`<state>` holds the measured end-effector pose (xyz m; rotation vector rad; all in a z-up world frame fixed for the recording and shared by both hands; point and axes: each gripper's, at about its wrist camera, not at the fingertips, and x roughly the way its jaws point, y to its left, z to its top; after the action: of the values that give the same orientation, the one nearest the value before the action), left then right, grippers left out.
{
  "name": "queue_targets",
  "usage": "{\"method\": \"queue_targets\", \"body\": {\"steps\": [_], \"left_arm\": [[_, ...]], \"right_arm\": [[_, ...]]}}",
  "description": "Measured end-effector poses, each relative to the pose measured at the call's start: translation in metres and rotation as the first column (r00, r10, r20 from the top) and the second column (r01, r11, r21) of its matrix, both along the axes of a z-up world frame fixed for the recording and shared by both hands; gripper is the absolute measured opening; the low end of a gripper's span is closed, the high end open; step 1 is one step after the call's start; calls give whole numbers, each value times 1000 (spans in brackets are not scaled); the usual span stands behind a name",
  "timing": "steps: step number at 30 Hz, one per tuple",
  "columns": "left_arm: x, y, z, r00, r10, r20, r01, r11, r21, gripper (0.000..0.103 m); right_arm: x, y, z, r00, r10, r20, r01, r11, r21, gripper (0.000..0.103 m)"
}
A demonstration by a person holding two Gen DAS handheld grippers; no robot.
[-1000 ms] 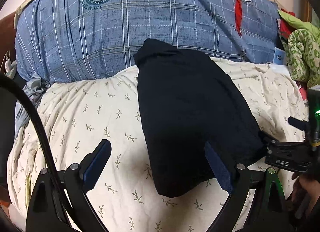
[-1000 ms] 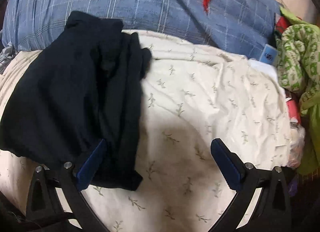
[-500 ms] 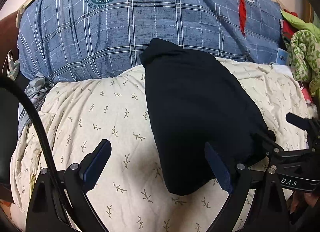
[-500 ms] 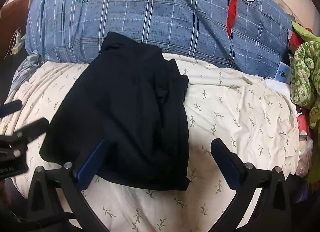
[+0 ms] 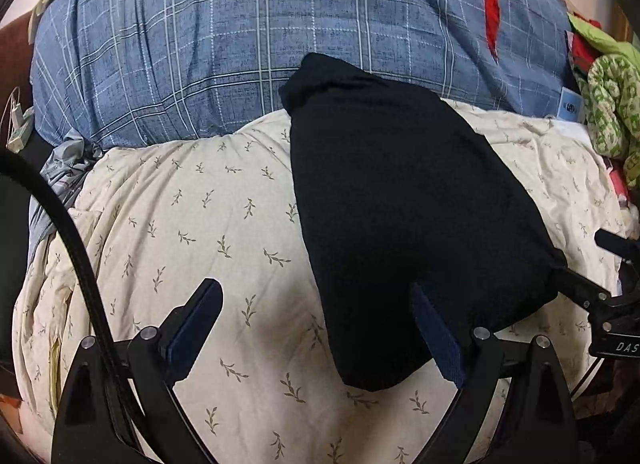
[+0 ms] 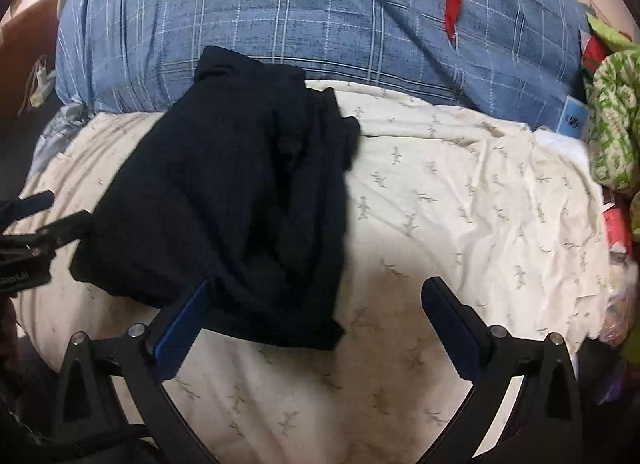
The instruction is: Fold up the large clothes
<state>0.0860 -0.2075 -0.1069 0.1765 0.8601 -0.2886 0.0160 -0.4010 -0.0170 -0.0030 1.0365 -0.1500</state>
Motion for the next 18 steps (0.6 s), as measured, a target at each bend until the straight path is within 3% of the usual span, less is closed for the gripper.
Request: {"method": "queue_targets", "body": {"steps": [15, 18], "left_arm": [[0, 6, 24, 998, 10, 62, -10, 1000, -3, 94], [3, 11, 27, 999, 9, 54, -7, 1000, -23, 95]], "right_arm": [[0, -7, 13, 999, -18, 46, 20, 999, -37, 103], [0, -25, 16, 998, -45, 46, 43, 998, 50, 103]]}}
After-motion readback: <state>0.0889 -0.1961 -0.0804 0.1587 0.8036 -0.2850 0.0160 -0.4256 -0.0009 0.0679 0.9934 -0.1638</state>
